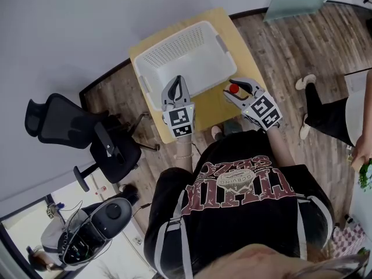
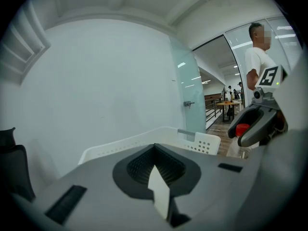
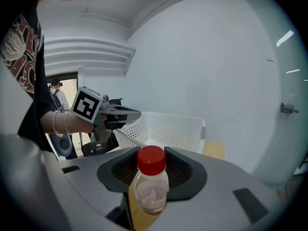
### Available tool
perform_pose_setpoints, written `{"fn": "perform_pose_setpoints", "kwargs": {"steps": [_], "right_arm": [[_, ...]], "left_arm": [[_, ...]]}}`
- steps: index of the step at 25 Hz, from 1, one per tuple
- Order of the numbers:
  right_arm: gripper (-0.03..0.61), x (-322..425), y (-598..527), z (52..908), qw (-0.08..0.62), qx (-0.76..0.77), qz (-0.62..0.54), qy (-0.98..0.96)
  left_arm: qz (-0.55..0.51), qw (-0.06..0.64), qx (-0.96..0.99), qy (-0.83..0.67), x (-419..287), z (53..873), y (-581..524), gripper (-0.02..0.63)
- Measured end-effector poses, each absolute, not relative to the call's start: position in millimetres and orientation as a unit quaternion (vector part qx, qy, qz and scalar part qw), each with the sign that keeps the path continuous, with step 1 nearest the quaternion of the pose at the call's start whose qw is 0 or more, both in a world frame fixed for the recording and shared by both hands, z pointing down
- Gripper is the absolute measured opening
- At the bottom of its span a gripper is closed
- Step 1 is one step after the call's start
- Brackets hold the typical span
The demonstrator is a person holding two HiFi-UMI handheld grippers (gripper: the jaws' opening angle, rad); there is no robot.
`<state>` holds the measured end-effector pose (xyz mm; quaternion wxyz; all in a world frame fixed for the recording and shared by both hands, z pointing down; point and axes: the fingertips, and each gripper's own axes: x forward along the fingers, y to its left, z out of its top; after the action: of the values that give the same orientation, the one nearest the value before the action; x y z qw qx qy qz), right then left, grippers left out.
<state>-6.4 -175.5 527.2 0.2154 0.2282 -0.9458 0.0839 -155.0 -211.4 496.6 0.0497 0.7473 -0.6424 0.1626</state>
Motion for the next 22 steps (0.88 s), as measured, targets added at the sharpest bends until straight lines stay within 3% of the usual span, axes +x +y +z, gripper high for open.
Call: {"fn": "perform_pose_setpoints", "kwargs": {"steps": [22], "right_arm": [[0.166,-9,-167,562,0.234,0.213,0.082,-0.945]], "left_arm": [[0.167,0.043,0.746,-0.644,-151,496,-208,0.046]]}}
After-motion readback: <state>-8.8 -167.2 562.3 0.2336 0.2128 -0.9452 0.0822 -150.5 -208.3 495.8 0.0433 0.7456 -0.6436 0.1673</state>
